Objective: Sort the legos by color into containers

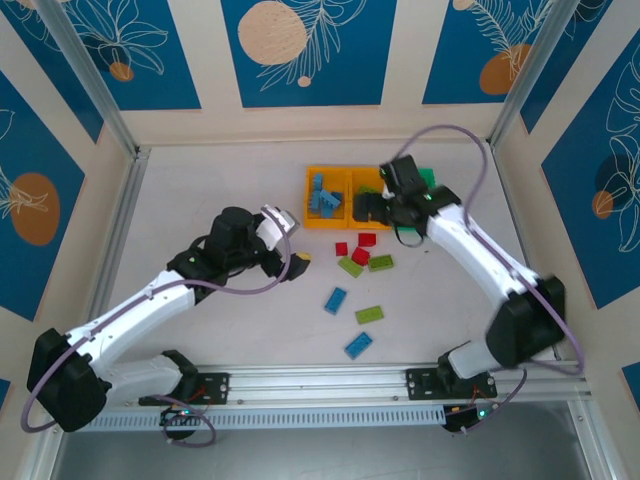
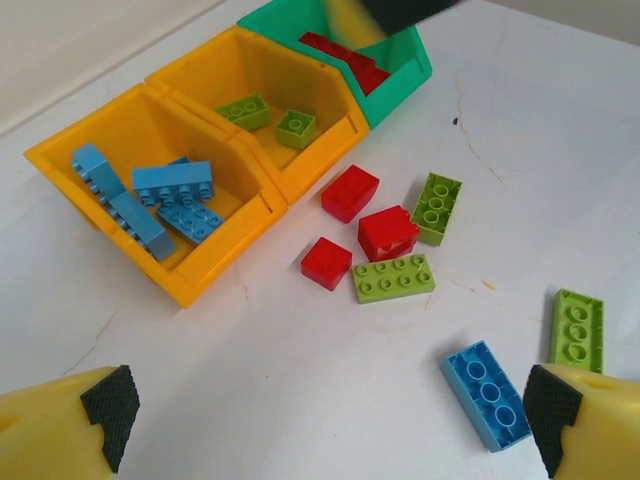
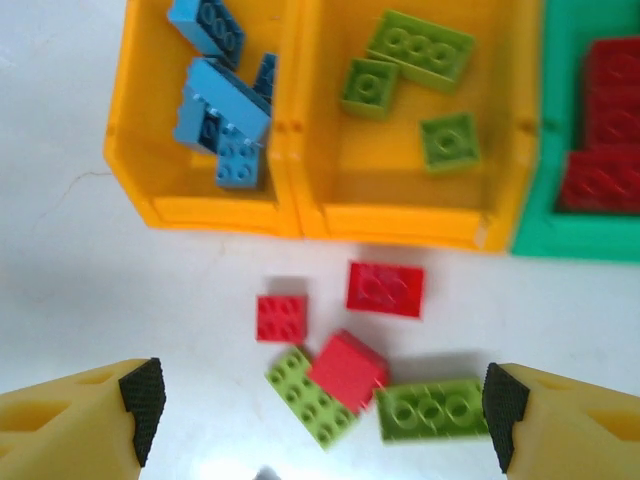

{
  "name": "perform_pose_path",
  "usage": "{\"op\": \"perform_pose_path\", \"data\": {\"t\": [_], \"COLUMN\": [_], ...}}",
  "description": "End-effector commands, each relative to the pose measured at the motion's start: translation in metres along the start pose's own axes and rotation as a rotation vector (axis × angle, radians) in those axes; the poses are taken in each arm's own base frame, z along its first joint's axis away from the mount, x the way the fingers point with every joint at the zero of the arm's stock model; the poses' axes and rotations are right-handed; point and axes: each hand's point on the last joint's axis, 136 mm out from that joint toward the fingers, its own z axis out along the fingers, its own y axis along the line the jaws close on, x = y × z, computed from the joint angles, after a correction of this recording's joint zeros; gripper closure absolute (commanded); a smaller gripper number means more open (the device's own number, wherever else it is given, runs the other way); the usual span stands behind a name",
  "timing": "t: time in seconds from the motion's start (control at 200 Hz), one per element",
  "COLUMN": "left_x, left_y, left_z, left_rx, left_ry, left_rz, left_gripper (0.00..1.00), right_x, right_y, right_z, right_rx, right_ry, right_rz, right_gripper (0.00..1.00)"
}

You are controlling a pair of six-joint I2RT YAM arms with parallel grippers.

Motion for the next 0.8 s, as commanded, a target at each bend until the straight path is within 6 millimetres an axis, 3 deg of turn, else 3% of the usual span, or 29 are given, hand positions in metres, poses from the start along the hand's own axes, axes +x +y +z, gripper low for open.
{"op": "perform_pose_path", "data": {"t": [0.0, 0.115, 0.23, 0.485, 0.79], "left_x": [-0.013, -0.014, -0.014, -0.005, 0.002], "left_y": [-0.006, -0.008, -0.010, -0.008, -0.007], "left_z": [0.006, 0.014, 0.019, 0.020, 0.022], "left_rx": [0.038, 0.059, 0.075, 0.061, 0.050], "left_ry": [-0.035, -0.021, -0.003, 0.012, 0.029], "left_rz": [0.011, 0.010, -0.002, -0.035, -0.037], "left_gripper": [0.00, 0.00, 0.00, 0.00, 0.00], "right_x": [0.040, 0.072, 0.092, 0.106, 0.114], "right_y": [-0.027, -0.041, -0.056, -0.056, -0.049], "right_z": [0.009, 0.019, 0.035, 0.076, 0.102], "right_rx": [0.076, 0.125, 0.215, 0.218, 0.181], "right_ry": [0.056, 0.170, 0.301, 0.432, 0.504], "right_rz": [0.023, -0.017, -0.047, -0.162, -0.203], "right_gripper": [0.15, 0.12, 0.12, 0.13, 0.16]}}
